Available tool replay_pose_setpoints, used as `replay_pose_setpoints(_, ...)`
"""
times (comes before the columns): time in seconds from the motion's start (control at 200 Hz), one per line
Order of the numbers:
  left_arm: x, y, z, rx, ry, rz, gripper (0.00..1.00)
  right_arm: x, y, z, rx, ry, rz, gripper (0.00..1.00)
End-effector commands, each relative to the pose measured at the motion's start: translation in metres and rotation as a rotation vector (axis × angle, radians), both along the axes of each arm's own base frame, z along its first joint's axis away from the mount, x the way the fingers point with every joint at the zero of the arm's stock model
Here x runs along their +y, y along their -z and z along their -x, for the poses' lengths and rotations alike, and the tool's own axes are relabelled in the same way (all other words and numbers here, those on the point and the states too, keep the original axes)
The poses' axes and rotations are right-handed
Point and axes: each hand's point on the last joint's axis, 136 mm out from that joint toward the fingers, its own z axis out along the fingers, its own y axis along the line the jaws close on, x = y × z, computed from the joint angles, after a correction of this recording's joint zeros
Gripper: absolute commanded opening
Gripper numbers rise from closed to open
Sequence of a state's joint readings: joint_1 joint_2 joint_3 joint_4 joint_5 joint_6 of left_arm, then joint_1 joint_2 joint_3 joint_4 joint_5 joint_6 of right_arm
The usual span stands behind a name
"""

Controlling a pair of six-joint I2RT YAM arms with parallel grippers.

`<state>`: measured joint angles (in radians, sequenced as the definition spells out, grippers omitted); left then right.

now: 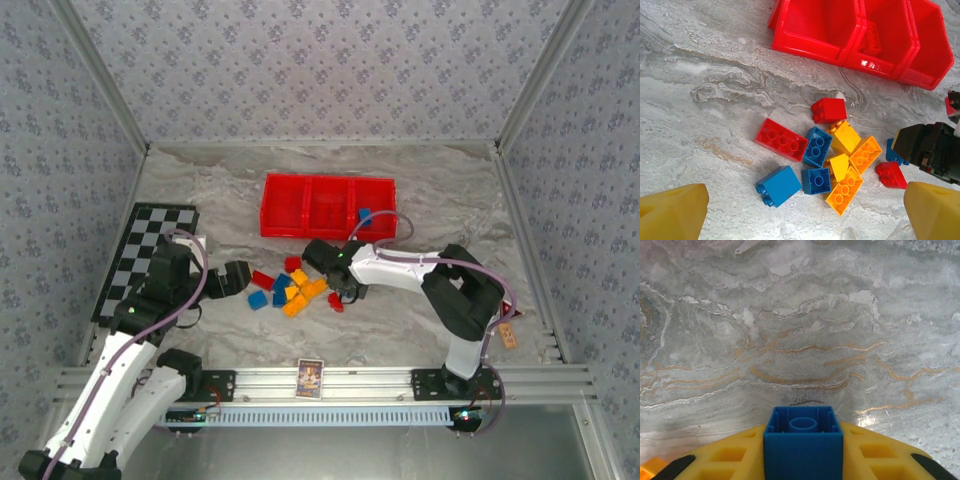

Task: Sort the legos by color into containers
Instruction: Pick up the lego from the center of the table, then place the lego in the container.

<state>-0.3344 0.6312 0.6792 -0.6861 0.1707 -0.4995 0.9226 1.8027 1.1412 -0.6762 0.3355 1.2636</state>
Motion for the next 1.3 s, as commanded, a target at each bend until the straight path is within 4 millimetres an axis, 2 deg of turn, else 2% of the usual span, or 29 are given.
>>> replay_pose_setpoints(0.0, 0.002, 0.004, 0.003, 0.021, -0.006, -0.012, 1.0, -0.013, -0.006, -0.002, -0.005, -0.019, 0.058, 0.32)
replay_pose_setpoints(0.185, 0.001, 0.004, 0.005, 0.028, -0.002, -0.019, 1.0, -0.016, -0.038, -0.015, -0.067, -0.099, 0.081, 0.28)
replay_pose_setpoints(0.205, 0.001, 0.004, 0.005, 0.031, 0.002, -0.021, 1.0, -0.01, -0.051, -0.023, -0.097, -0.114, 0.062, 0.28)
replay_pose_setpoints(0.325, -0.002, 0.005, 0.009, 0.041, 0.014, -0.038, 1.0, -0.012, -0.082, -0.049, -0.143, -0.218, 0.073, 0.28)
replay_pose_setpoints(0.445, -0.005, 0.009, 0.013, 0.054, 0.018, -0.05, 1.0, -0.025, -0.108, -0.082, -0.173, -0.289, 0.108, 0.25)
replay_pose_setpoints(0.57, -0.007, 0.01, 0.018, 0.066, 0.015, -0.043, 1.0, -0.041, -0.125, -0.119, -0.189, -0.329, 0.132, 0.25)
replay_pose_setpoints(0.7, -0.003, 0.005, 0.022, 0.046, 0.001, -0.055, 1.0, -0.06, -0.125, -0.157, -0.169, -0.352, 0.154, 0.25)
replay_pose_setpoints(0.835, 0.001, 0.003, 0.024, 0.032, -0.016, -0.062, 1.0, -0.072, -0.111, -0.19, -0.116, -0.385, 0.172, 0.26)
replay_pose_setpoints(0.94, 0.0, 0.003, 0.024, 0.027, -0.014, -0.065, 1.0, -0.077, -0.097, -0.207, -0.068, -0.411, 0.217, 0.28)
replay_pose_setpoints(1.134, -0.002, 0.007, 0.023, 0.022, -0.006, -0.079, 1.0, -0.083, -0.074, -0.219, 0.004, -0.426, 0.29, 0.31)
replay_pose_setpoints(1.224, -0.003, 0.008, 0.022, 0.02, -0.002, -0.085, 1.0, -0.083, -0.073, -0.218, 0.006, -0.42, 0.287, 0.39)
replay_pose_setpoints(1.294, -0.003, 0.009, 0.021, 0.017, 0.0, -0.095, 1.0, -0.083, -0.076, -0.216, 0.001, -0.415, 0.286, 0.5)
